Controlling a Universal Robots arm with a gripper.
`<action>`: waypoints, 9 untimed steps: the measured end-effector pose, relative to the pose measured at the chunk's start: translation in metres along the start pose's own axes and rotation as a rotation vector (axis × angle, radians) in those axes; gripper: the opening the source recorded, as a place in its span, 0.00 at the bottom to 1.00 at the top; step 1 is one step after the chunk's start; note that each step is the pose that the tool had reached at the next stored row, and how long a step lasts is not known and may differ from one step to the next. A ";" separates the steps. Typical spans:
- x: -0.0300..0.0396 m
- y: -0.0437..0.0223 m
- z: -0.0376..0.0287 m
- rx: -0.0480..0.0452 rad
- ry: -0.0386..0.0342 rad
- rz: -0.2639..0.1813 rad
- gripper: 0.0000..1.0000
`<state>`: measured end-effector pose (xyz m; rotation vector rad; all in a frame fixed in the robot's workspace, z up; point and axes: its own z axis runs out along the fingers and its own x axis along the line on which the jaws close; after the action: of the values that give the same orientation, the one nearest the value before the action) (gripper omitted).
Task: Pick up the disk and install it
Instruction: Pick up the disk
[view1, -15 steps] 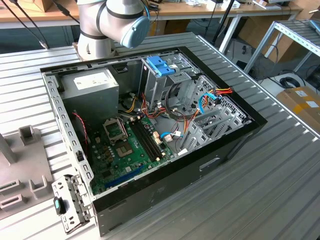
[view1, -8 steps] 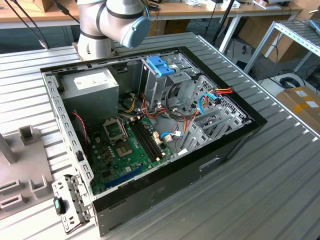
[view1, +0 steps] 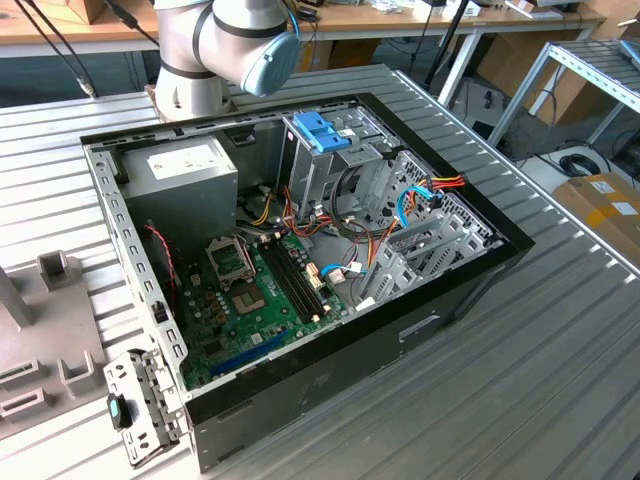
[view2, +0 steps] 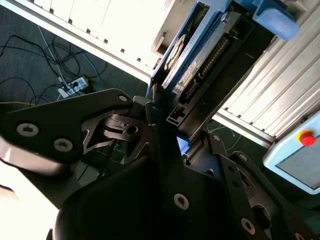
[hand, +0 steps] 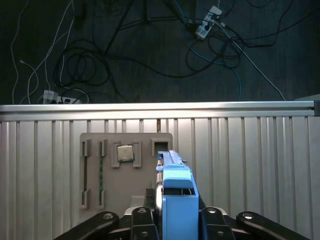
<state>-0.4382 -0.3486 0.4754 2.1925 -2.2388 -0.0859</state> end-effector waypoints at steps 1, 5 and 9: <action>-0.0001 0.0001 -0.0016 0.0000 0.0000 0.000 0.37; -0.0002 0.0002 -0.0056 -0.0001 0.0000 0.000 0.37; -0.0003 0.0004 -0.0099 -0.0001 -0.0001 0.000 0.37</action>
<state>-0.4382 -0.3486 0.4853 2.1925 -2.2388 -0.0861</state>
